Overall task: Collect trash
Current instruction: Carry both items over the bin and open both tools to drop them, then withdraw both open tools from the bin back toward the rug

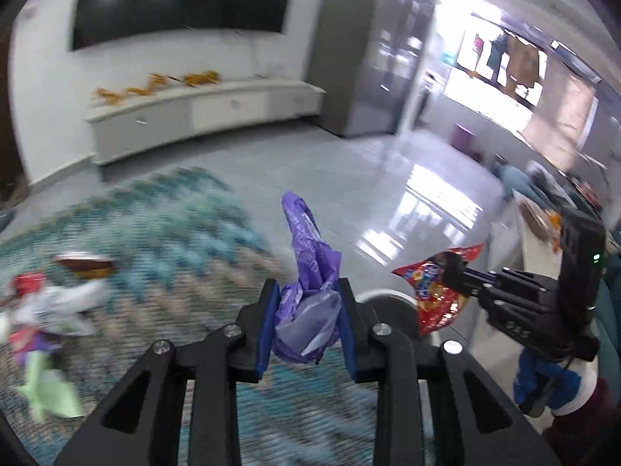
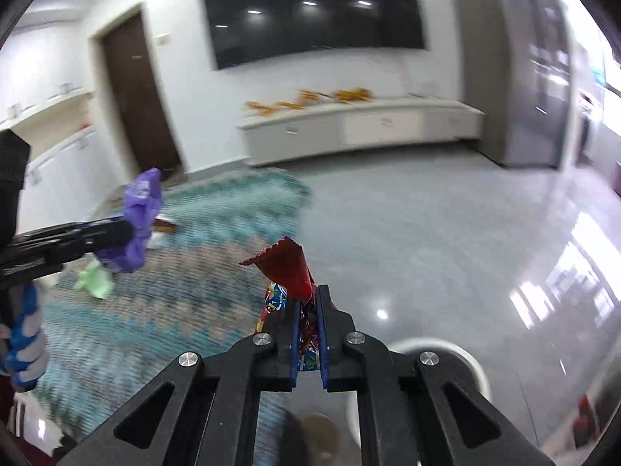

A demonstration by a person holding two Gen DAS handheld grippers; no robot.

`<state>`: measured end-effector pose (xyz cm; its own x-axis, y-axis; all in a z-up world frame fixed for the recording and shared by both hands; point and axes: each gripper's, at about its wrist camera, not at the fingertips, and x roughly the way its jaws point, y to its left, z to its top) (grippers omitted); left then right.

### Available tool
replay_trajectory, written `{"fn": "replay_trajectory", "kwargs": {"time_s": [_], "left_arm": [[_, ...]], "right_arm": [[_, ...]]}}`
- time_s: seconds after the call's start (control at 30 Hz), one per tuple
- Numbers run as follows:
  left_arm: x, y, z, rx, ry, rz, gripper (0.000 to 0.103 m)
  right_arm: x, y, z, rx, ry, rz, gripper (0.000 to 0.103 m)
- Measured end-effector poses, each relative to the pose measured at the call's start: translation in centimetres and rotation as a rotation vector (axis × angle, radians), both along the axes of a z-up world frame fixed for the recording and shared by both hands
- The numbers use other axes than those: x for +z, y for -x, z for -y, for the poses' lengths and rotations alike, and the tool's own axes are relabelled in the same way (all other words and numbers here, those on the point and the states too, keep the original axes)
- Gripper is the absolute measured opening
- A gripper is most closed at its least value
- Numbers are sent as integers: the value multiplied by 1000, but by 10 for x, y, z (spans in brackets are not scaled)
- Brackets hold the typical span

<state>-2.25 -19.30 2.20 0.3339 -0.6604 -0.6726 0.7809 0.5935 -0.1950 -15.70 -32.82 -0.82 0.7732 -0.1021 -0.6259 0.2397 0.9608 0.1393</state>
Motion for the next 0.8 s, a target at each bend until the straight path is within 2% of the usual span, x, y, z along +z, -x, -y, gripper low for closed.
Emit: {"fn": "replay_trajectory", "kwargs": {"time_s": [0.1,0.23,0.53,0.6,0.63,0.7,0.73,0.8], "left_arm": [[-17,13,48,-80,-34,-33,28],[-38,24,99,-139,-82,-74,28],[-80,38,170,-204,-159,-146,32],[-88,41,181,-221,-162,-162,38],[-91,42,187,-227,-163,-169,41],[-98,43,196,-227,-166,-179,60],[-101,42,198,-224,-165,-184,62],[-105,43,204,-225,-163,-208,62]], "right_arm": [[-17,17,26,-89,1,-39,8],[-45,30,57,-178,-19,-90,8],[-97,40,109,-276,-80,-173,10],[-105,40,116,-292,-94,-184,11],[-109,41,119,-297,-100,-188,15],[-113,38,122,-314,-100,-200,30],[-116,36,125,-319,-99,-204,39],[-121,39,128,-326,-96,-207,41]]}}
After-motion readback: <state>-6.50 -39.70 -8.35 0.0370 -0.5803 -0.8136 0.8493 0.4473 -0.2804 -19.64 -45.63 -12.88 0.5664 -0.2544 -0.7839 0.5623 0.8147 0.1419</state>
